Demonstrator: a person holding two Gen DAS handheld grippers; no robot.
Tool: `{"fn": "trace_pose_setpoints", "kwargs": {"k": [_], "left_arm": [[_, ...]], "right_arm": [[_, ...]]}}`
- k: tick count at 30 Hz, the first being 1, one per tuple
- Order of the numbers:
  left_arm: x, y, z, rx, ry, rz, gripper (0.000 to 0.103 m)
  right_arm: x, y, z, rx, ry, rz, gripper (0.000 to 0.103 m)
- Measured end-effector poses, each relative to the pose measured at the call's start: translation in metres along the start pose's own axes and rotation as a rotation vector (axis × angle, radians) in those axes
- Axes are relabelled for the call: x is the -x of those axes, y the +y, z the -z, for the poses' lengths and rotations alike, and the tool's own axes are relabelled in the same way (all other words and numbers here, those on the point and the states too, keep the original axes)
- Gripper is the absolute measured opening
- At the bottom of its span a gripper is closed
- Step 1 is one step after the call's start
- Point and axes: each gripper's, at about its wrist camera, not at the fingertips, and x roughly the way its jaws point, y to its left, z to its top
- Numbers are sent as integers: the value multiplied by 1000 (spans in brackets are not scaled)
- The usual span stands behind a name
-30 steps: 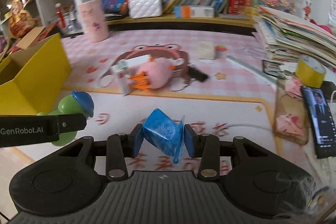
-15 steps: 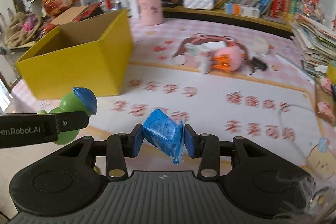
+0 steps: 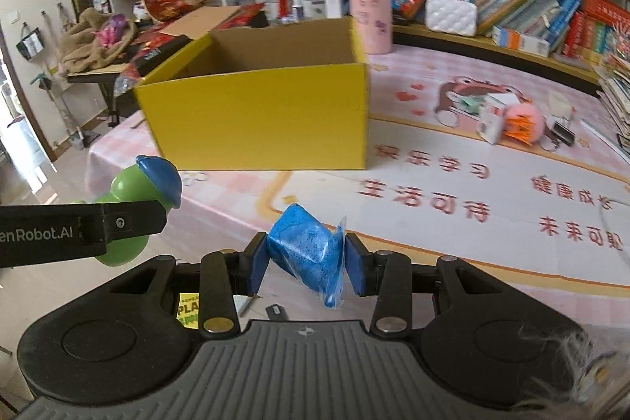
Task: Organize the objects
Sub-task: 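Carry the green toy with the left tool into the box while the right tool carries the blue item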
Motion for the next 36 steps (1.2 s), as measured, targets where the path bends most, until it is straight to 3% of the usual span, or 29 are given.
{"fn": "trace_pose_setpoints", "kwargs": {"k": [9,23,29,36], "left_arm": [[22,29,0,17,-47,-5,47],[25,37,-13,8,-100,35,47],[20,35,-26,4,-123,39,47],[13,35,-51,22,-196,17,47]], "right_arm": [[6,34,-2,22,-26,4,39],[5,33,-11,32,-40,47,39],[-4,32,-25,47,-55,39,39],[-18,30,-67,55,-109,-4,39]]}}
